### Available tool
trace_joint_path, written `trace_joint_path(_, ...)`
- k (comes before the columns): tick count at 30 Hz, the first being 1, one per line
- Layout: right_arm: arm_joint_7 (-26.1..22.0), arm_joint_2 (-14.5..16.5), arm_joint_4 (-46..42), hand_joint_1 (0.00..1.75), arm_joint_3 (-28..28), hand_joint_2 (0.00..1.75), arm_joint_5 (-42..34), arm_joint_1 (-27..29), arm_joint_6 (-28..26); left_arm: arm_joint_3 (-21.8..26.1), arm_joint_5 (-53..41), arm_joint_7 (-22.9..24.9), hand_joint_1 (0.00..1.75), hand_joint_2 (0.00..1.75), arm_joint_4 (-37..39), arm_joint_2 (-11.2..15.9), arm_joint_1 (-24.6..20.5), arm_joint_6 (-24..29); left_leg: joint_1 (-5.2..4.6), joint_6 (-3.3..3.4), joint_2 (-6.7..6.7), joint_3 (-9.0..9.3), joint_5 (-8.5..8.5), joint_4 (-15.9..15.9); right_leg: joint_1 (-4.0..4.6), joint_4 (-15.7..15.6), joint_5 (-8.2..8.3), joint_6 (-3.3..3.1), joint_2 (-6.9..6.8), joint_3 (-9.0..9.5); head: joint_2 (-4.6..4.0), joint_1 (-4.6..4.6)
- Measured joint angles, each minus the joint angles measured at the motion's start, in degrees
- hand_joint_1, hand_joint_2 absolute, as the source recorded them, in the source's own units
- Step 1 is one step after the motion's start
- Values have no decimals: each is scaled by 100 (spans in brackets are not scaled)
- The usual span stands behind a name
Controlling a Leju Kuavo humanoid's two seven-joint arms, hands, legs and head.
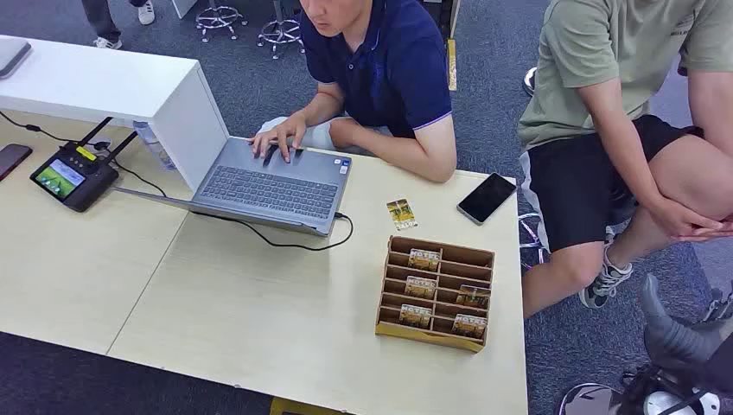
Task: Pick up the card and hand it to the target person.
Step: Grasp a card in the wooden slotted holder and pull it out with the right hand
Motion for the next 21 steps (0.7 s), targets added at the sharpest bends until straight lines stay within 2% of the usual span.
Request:
trace_joint_path(2, 130, -25, -86, 0, 31, 175, 149, -10, 17, -10, 21, 3, 0, 0, 0, 0, 0, 3, 0, 0, 0, 0, 0, 0, 0, 0, 0, 0, 0, 0, 0, -1)
trace_joint_path(21, 2521, -491, -1161, 0, 1071, 175, 2862, -450, 782, -78, 200, 42, 0, 0, 0, 0, -29, 64, 0, 0, -5, -4, 1, 0, 0, 1, 0, 0, -7, -1, 0, -1)
